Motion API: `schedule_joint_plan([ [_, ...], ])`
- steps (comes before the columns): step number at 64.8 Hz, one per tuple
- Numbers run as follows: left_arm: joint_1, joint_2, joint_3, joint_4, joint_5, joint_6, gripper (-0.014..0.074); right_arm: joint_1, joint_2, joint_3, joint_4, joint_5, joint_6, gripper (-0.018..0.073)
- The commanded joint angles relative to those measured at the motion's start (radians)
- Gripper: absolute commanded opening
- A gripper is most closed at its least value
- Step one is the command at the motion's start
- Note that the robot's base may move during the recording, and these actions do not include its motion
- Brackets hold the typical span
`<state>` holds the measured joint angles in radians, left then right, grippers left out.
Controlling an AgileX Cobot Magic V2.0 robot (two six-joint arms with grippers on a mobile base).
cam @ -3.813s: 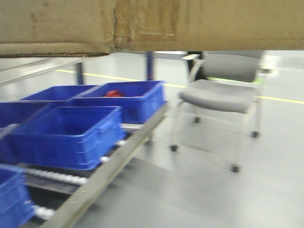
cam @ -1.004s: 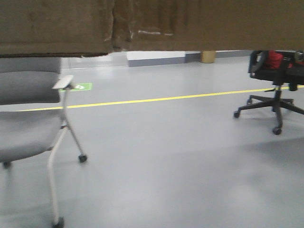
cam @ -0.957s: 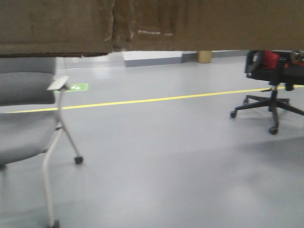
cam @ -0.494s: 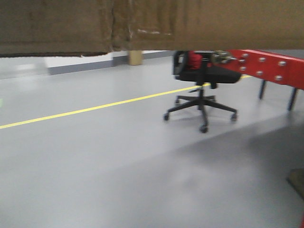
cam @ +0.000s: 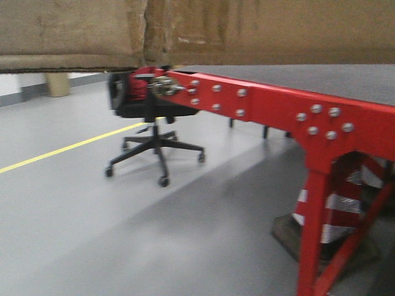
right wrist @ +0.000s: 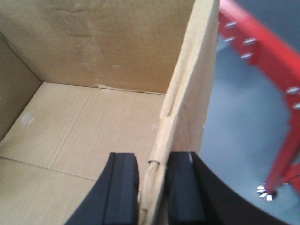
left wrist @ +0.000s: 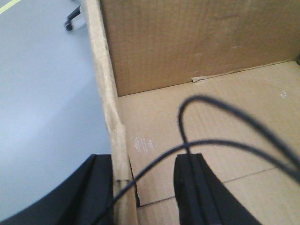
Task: Grab carton from right shelf to conveyor
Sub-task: 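Carry the carton over the grey conveyor belt with both grippers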
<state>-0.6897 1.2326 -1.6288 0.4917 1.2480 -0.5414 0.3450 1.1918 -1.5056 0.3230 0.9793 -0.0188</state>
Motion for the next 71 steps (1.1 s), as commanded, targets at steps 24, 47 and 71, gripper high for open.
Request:
schedule_joint_plan([
  [24, -0.014, -0.017, -0.002, 0.158, -0.027, 0.032, -0.0009, 0.0, -0.005, -0.007, 0.005, -0.075, -0.017, -0.0067],
  [47, -0.014, -0.017, -0.002, 0.338, -0.027, 0.032, -0.0009, 0.0, -0.005, -0.007, 0.005, -0.075, -0.017, -0.0067],
  [71, -0.014, -0.017, -0.002, 0.375, -0.027, 0.032, -0.0009, 0.0, -0.005, -0.007, 0.005, -0.075, -0.017, -0.0067],
])
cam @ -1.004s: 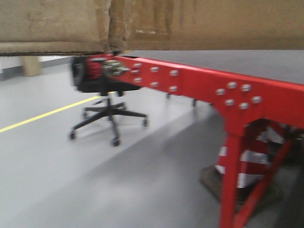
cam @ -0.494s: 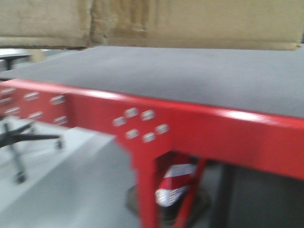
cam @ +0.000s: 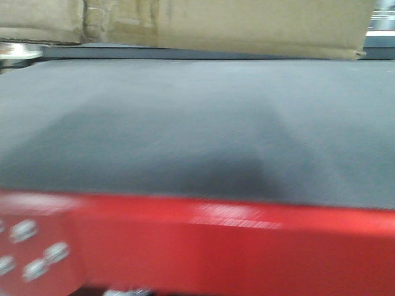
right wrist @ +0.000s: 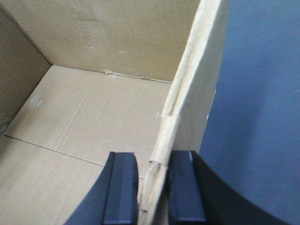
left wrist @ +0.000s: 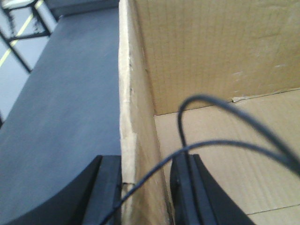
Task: Grab carton from right shelf to conveyor
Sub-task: 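Carry the carton over the grey conveyor belt with both grippers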
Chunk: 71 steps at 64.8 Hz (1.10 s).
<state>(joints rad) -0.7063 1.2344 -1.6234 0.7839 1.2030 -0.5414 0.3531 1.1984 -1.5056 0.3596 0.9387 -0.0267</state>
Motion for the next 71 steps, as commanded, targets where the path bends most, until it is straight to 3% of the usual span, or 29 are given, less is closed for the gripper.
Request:
schedule_joint_plan([
  [1, 0.002, -0.019, -0.007, 0.083, 0.018, 0.032, -0.0009, -0.008, -0.011, -0.007, -0.031, -0.035, -0.009, -0.0067],
  [71, 0.002, -0.019, -0.007, 0.083, 0.018, 0.032, -0.0009, -0.008, -0.011, -0.007, -0.031, -0.035, -0.009, -0.0067],
])
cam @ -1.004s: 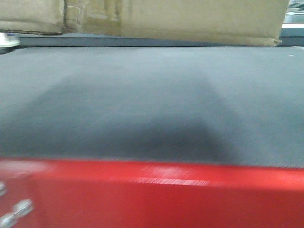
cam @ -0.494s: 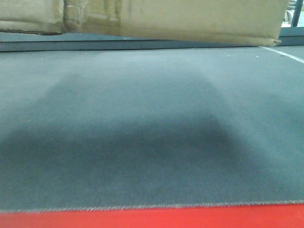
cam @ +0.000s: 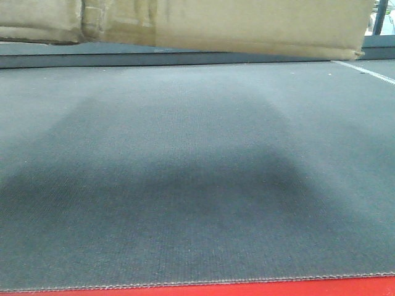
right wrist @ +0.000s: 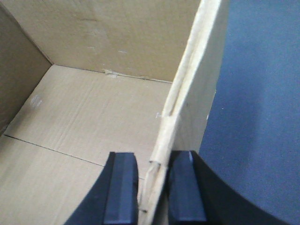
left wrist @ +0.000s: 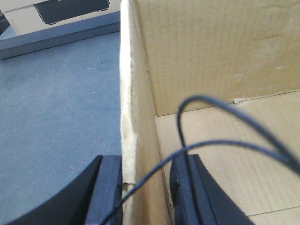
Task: Grab carton from right shelf to conveyor
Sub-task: 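Carry the carton over the grey conveyor belt with both grippers, then lower the carton onto the conveyor belt with both grippers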
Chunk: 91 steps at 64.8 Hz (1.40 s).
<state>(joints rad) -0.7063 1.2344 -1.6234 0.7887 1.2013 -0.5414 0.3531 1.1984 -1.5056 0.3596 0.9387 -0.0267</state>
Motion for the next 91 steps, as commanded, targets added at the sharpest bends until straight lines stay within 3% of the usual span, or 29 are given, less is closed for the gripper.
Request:
schedule_joint_plan([
  [1, 0.002, -0.019, -0.007, 0.078, 0.02, 0.032, -0.0009, -0.008, -0.011, -0.007, -0.031, -0.035, -0.009, -0.0067],
  [55, 0.002, -0.019, -0.007, 0.072, 0.02, 0.032, -0.0009, -0.008, -0.011, -0.007, -0.031, -0.161, -0.009, -0.0067],
  [63, 0.04, -0.019, -0.007, -0.065, -0.069, 0.032, -0.0009, -0.008, 0.0, -0.007, -0.08, -0.155, -0.009, -0.0067],
  [68, 0.099, -0.015, -0.007, -0.203, -0.153, 0.032, -0.0009, -0.01, 0.012, -0.007, -0.121, -0.143, -0.009, -0.0067],
  [79, 0.266, 0.038, -0.007, -0.401, -0.276, 0.067, -0.0009, -0.027, 0.069, -0.007, -0.182, -0.141, -0.009, -0.0067],
  [91, 0.367, 0.15, -0.007, -0.465, -0.3, 0.096, -0.0009, -0.033, 0.178, -0.007, -0.228, -0.15, -0.009, -0.0067],
])
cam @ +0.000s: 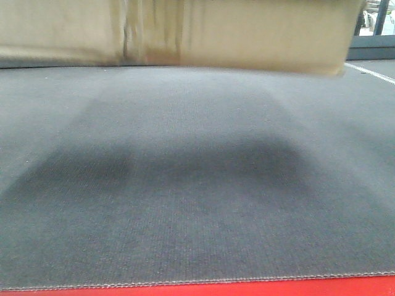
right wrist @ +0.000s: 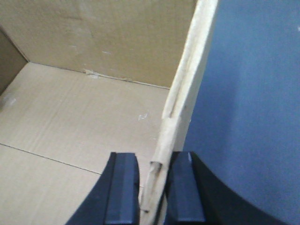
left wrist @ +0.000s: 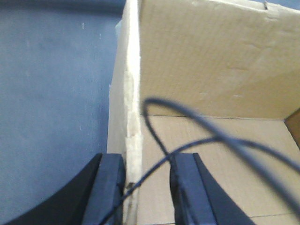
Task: Grab carton from right shelf to conveyor
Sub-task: 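Lower the carton onto the conveyor belt with both grippers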
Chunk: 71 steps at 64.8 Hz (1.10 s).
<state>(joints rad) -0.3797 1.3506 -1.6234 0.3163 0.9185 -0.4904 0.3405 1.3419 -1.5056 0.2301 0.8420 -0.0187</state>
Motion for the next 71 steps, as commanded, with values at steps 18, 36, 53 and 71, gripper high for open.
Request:
schedule_joint_plan([
  [18, 0.049, 0.202, -0.007, 0.003, -0.029, 0.046, -0.0008, -0.02, 0.206, -0.007, -0.135, -0.1, -0.017, -0.0067],
  [36, 0.049, 0.268, -0.007, 0.005, -0.014, 0.046, 0.0296, -0.02, 0.236, -0.007, -0.187, -0.114, -0.017, 0.0178],
  [53, 0.049, 0.219, -0.013, 0.007, -0.016, 0.046, 0.0609, -0.02, 0.193, -0.009, -0.241, -0.129, -0.017, 0.0561],
  [71, 0.049, 0.087, -0.013, -0.022, 0.027, 0.058, 0.0562, -0.023, 0.074, -0.009, -0.241, -0.111, -0.007, 0.023],
])
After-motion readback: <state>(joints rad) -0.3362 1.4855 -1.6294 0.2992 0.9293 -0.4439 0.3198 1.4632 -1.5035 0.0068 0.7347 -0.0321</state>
